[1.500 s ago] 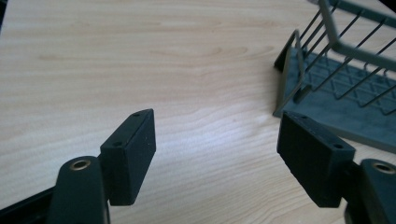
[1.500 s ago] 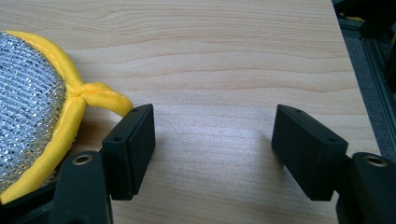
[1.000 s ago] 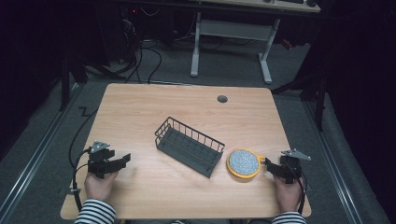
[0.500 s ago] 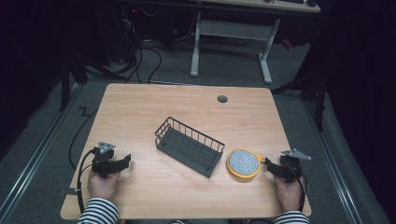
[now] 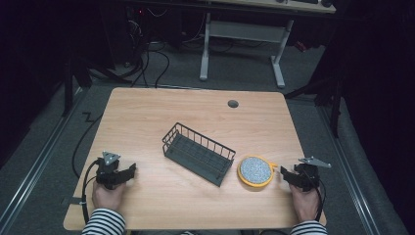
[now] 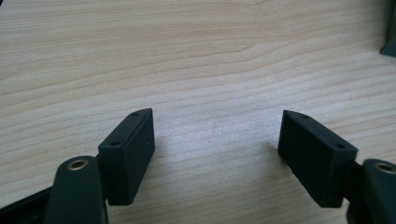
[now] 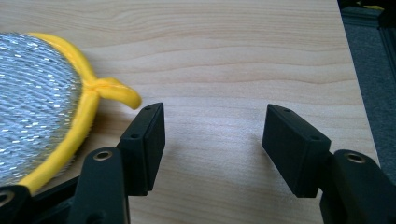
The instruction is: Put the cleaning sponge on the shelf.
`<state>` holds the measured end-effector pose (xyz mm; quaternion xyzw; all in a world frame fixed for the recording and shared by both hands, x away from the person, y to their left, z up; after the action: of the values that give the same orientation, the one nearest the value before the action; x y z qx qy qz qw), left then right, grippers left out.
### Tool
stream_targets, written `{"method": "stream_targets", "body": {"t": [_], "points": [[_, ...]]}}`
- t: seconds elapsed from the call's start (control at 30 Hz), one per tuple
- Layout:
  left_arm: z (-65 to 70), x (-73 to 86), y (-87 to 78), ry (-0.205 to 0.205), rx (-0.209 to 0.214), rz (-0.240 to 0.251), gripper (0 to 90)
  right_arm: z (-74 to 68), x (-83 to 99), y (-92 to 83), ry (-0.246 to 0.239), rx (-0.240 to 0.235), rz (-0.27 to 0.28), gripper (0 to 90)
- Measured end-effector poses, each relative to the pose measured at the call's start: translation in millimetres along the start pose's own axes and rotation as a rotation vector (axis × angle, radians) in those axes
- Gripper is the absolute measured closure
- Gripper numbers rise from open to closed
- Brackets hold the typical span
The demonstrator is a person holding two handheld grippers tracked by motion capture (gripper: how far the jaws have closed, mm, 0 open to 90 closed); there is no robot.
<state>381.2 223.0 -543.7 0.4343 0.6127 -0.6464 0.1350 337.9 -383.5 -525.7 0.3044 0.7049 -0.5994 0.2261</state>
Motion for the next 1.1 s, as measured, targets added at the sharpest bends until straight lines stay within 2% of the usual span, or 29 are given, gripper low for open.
{"method": "stream_targets", "body": {"t": [0.2, 0.3, 0.4, 0.43, 0.5, 0.77, 0.93, 1.1], "points": [[0.2, -0.3, 0.7, -0.002, 0.001, 0.0, 25.5, -3.5, -7.3, -15.6, -0.001, -0.043, 0.008, 40.1], [0.2, -0.3, 0.7, -0.003, 0.001, 0.001, 25.4, -9.1, -15.0, -24.4, -0.004, -0.077, -0.007, 39.9], [0.2, -0.3, 0.6, -0.002, 0.002, 0.0, 25.3, -15.7, -19.7, -28.6, -0.027, -0.09, -0.03, 39.6], [0.2, -0.3, 0.7, -0.003, 0.002, 0.001, 25.2, -24.1, -24.2, -30.6, -0.057, -0.113, -0.057, 39.0], [0.2, -0.3, 0.7, -0.003, 0.002, 0.001, 25.2, -31.5, -27.7, -30.8, -0.08, -0.125, -0.078, 38.4], [0.2, -0.3, 0.7, -0.003, 0.003, 0.001, 25.1, -57.8, -40.6, -17.2, -0.114, -0.17, -0.191, 32.4], [0.2, -0.3, 0.7, -0.002, 0.003, 0.001, 25.1, -69.9, -48.7, -5.0, -0.145, -0.188, -0.237, 29.8], [0.2, -0.3, 0.7, -0.002, 0.003, 0.001, 25.0, -79.5, -54.7, 8.7, -0.164, -0.183, -0.305, 28.3]]}}
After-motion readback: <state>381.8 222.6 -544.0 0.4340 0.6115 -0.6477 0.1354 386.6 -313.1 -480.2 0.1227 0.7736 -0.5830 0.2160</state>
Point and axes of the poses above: each handheld gripper's, and its own axes: y roughly forward along the jaws, x roughly out of its underside, z roughly to its right, the point moved 1 cm from there along y, roughly forward along the jaws, and after that the axes turned 11 degrees about y, right-handed, at the moved point
